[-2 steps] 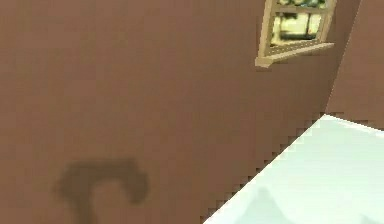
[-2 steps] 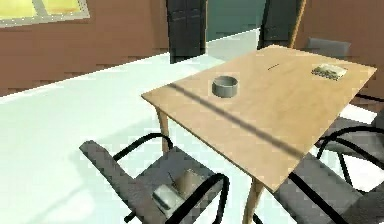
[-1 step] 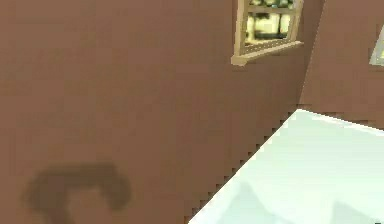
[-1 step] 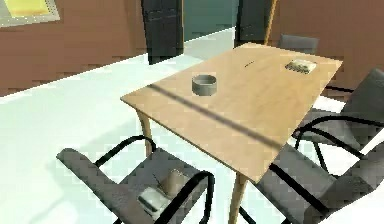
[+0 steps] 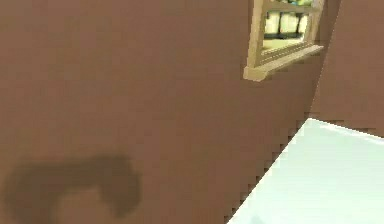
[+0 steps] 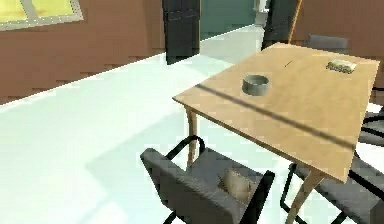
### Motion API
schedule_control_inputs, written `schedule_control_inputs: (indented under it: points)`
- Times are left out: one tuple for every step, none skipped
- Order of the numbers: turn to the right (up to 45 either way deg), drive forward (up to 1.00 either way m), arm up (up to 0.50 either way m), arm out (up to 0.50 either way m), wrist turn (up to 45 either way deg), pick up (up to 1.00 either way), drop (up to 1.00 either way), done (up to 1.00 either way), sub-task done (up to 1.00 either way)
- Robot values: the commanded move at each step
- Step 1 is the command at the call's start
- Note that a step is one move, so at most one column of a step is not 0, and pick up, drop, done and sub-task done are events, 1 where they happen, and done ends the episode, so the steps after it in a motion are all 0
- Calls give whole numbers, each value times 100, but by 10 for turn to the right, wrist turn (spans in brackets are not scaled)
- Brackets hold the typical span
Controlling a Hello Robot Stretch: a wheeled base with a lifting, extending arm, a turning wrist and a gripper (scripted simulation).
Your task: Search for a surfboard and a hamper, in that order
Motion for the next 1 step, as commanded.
schedule_control_inputs:
  points:
    - [360, 0, 0, 0, 0, 0, 0, 0, 0]
